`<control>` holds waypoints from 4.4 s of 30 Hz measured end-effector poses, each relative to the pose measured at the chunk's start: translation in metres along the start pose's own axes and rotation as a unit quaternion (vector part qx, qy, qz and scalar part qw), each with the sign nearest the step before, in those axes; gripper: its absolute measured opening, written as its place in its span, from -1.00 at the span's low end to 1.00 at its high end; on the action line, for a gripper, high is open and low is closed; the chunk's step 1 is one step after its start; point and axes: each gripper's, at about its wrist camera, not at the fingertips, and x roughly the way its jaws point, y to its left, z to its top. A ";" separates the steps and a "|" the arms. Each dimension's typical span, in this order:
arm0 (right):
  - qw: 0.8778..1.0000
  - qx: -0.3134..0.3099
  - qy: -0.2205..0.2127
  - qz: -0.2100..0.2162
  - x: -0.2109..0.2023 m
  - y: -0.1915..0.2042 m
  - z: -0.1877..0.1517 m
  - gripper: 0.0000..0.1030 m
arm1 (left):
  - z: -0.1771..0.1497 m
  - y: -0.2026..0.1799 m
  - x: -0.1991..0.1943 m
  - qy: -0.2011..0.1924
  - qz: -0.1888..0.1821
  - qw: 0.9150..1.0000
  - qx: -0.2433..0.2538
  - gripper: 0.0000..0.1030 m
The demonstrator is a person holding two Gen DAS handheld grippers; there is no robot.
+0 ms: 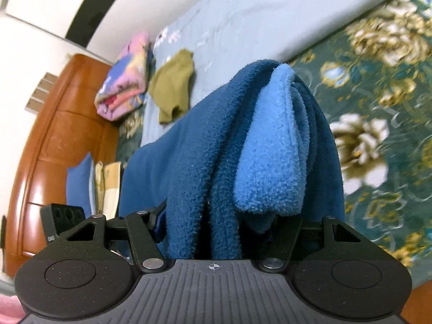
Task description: Fold clothes
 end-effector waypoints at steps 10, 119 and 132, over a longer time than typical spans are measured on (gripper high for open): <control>0.997 -0.038 -0.052 0.034 -0.138 -0.098 0.021 0.17 | -0.056 -0.143 0.092 -0.054 -0.001 0.999 -0.001 0.10; 0.962 -0.253 -0.016 -0.096 -0.308 -0.336 0.266 -0.09 | -0.026 -0.409 0.397 -0.093 0.271 0.948 0.137 0.30; 0.967 -0.216 0.052 -0.126 -0.277 -0.363 0.243 -0.68 | -0.035 -0.382 0.442 -0.007 0.283 0.951 0.121 -0.82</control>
